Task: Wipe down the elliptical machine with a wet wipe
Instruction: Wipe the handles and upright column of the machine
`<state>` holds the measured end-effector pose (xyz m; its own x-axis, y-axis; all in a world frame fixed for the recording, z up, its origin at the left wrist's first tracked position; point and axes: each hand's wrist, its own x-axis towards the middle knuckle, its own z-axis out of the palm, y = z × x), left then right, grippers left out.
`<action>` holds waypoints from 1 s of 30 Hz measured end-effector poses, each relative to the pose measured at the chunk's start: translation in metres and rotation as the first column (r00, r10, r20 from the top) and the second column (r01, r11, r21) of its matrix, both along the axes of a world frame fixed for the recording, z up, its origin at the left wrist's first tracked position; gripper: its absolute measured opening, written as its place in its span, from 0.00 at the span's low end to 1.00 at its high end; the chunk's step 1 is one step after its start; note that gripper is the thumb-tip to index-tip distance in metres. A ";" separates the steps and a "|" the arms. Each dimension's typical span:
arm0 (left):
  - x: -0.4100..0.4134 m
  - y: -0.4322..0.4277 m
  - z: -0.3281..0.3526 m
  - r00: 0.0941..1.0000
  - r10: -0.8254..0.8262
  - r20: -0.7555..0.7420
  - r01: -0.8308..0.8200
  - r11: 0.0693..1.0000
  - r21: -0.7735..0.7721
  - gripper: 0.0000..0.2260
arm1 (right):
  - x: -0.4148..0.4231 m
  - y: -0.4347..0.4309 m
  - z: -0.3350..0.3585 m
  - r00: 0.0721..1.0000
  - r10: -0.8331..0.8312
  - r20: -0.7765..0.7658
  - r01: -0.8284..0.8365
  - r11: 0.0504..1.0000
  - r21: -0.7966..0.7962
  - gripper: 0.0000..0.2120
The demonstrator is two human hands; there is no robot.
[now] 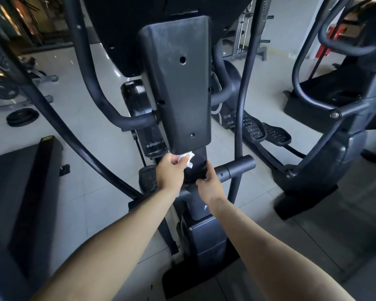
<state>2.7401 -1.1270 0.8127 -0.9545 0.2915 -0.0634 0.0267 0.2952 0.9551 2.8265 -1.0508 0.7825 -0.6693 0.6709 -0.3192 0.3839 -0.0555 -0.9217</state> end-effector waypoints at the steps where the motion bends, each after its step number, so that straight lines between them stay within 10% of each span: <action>1: 0.001 0.002 0.001 1.000 0.015 0.004 -0.015 1.000 -0.008 0.14 | 0.000 0.000 0.000 1.000 0.003 -0.003 -0.003 1.000 -0.010 0.36; 15: 0.004 -0.009 -0.037 0.944 -0.330 0.027 0.327 0.914 -0.239 0.03 | -0.006 -0.013 -0.016 0.943 -0.256 -0.213 0.216 0.957 -0.196 0.07; 22: -0.013 -0.017 -0.030 0.995 -0.081 -0.054 0.066 0.969 -0.236 0.16 | -0.022 0.004 0.004 0.806 -0.473 -0.357 0.403 0.879 -0.255 0.10; 30: -0.018 0.004 -0.050 0.963 -0.260 0.070 0.269 0.919 -0.287 0.28 | -0.039 0.009 -0.007 0.837 -0.481 -0.259 0.460 0.877 -0.143 0.18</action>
